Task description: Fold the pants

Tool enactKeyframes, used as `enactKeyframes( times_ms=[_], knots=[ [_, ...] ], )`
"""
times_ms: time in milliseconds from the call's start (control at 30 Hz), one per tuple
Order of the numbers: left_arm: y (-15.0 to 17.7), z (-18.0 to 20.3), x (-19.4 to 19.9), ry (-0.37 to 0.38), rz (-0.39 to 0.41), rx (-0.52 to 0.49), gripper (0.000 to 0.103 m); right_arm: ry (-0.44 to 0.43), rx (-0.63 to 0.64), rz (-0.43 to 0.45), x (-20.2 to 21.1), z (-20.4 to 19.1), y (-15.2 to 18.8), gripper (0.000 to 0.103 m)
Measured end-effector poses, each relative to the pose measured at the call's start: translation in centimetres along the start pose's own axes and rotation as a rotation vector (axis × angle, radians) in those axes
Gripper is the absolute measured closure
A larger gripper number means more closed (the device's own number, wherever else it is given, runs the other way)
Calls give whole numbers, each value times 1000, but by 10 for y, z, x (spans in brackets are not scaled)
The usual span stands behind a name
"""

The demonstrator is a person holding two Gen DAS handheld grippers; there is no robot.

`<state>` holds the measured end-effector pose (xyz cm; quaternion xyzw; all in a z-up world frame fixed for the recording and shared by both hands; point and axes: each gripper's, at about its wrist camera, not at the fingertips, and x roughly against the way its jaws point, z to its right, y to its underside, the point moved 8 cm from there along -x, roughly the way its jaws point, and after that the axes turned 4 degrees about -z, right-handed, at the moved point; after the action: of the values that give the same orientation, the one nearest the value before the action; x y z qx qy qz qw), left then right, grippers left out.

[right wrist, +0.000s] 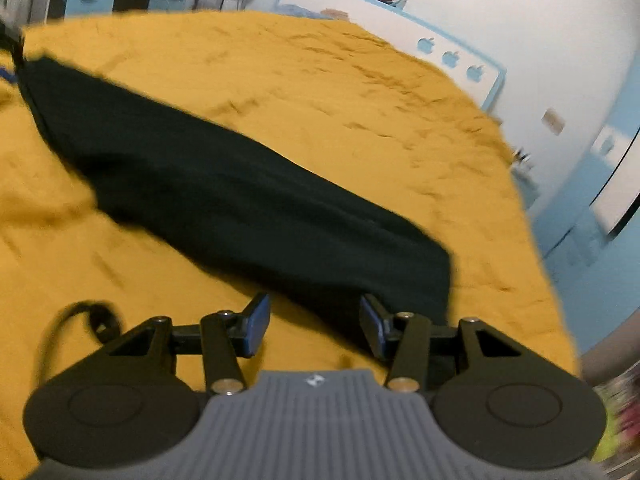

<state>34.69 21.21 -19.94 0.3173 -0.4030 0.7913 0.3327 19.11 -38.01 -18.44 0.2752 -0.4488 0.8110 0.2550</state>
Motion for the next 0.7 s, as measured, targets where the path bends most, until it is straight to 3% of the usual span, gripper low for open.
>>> enactKeyframes(
  times_ms=[100, 200, 267, 333, 533, 700],
  knots=[
    [22, 26, -19, 8, -41, -23, 42, 69, 196, -30, -15, 6, 16, 59],
    [22, 36, -32, -24, -30, -24, 33, 65, 310, -35, -27, 10, 23, 63],
    [18, 38, -39, -36, -26, -7, 27, 56, 372, -49, -37, 13, 26, 88],
    [20, 35, -42, -49, -31, 20, 26, 54, 427, -54, -37, 18, 29, 99],
    [15, 21, -42, -22, -23, 88, 29, 88, 456, -30, -4, 38, 39, 100],
    [15, 18, -41, -24, -32, 63, 35, 90, 564, -57, -29, 21, 74, 98]
  ],
)
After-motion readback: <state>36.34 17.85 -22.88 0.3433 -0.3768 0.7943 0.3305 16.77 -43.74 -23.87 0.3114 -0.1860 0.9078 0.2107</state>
